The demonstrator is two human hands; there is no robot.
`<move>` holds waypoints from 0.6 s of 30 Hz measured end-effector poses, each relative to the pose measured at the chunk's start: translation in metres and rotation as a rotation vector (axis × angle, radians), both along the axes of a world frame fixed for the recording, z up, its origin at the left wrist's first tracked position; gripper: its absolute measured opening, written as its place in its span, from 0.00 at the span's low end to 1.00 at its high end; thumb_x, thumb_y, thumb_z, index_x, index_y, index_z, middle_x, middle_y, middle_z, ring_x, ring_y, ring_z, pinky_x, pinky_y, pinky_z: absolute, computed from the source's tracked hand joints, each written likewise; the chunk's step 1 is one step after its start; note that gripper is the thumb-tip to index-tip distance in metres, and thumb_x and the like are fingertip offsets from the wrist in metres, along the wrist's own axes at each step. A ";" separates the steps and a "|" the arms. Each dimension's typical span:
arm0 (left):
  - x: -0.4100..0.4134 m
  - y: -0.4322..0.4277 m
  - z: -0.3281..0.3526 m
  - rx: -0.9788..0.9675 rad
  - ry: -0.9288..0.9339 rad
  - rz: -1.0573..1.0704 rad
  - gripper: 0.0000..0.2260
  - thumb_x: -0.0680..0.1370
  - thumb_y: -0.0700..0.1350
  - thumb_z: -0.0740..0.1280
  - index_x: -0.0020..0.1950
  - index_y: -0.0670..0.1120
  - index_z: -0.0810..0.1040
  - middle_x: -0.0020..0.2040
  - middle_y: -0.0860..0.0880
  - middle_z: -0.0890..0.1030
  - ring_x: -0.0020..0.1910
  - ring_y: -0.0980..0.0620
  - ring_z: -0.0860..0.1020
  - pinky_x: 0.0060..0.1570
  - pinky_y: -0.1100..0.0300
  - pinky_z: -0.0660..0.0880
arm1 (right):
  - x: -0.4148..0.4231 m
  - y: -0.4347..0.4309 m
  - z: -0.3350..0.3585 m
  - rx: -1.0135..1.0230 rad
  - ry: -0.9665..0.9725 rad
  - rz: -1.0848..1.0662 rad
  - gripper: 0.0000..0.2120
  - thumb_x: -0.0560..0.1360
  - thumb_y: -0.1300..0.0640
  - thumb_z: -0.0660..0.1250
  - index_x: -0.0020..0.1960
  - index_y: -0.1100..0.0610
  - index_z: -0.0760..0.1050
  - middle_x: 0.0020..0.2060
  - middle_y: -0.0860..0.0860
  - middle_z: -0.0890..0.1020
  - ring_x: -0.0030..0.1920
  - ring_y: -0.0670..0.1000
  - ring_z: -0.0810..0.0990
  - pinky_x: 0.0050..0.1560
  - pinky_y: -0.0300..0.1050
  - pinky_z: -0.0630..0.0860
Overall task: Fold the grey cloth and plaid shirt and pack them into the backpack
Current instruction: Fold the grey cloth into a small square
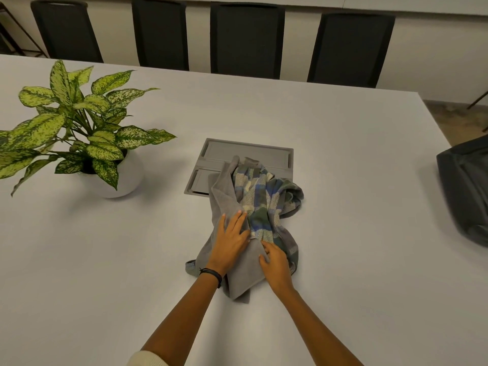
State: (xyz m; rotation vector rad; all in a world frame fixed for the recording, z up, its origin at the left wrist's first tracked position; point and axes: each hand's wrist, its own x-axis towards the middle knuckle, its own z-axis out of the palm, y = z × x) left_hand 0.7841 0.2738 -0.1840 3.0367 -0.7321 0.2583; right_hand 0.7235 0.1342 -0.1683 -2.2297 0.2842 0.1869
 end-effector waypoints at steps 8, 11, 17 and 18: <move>0.010 0.007 0.009 0.023 -0.073 -0.114 0.12 0.64 0.48 0.78 0.45 0.50 0.83 0.48 0.51 0.83 0.50 0.50 0.81 0.64 0.36 0.58 | 0.010 -0.008 0.021 0.009 -0.032 -0.029 0.11 0.76 0.63 0.64 0.56 0.65 0.77 0.53 0.60 0.81 0.52 0.55 0.78 0.52 0.37 0.71; 0.011 0.008 0.013 -0.116 -0.079 -0.101 0.12 0.65 0.47 0.78 0.46 0.50 0.82 0.44 0.52 0.83 0.46 0.51 0.82 0.65 0.34 0.54 | 0.017 -0.012 0.037 0.027 -0.070 -0.024 0.11 0.75 0.62 0.66 0.55 0.65 0.78 0.52 0.59 0.81 0.52 0.55 0.78 0.53 0.38 0.71; 0.014 0.003 0.033 -0.338 -0.091 -0.111 0.08 0.70 0.45 0.74 0.48 0.47 0.81 0.42 0.49 0.84 0.42 0.49 0.83 0.62 0.33 0.54 | 0.027 -0.020 0.072 0.019 -0.171 0.048 0.09 0.74 0.60 0.67 0.52 0.62 0.80 0.50 0.58 0.82 0.49 0.54 0.79 0.54 0.41 0.75; 0.014 0.002 0.035 -0.363 -0.090 -0.112 0.07 0.72 0.46 0.71 0.48 0.47 0.81 0.43 0.48 0.84 0.42 0.48 0.83 0.62 0.32 0.54 | 0.028 -0.021 0.078 0.012 -0.183 0.055 0.09 0.74 0.59 0.67 0.52 0.62 0.80 0.50 0.58 0.82 0.50 0.54 0.79 0.53 0.40 0.74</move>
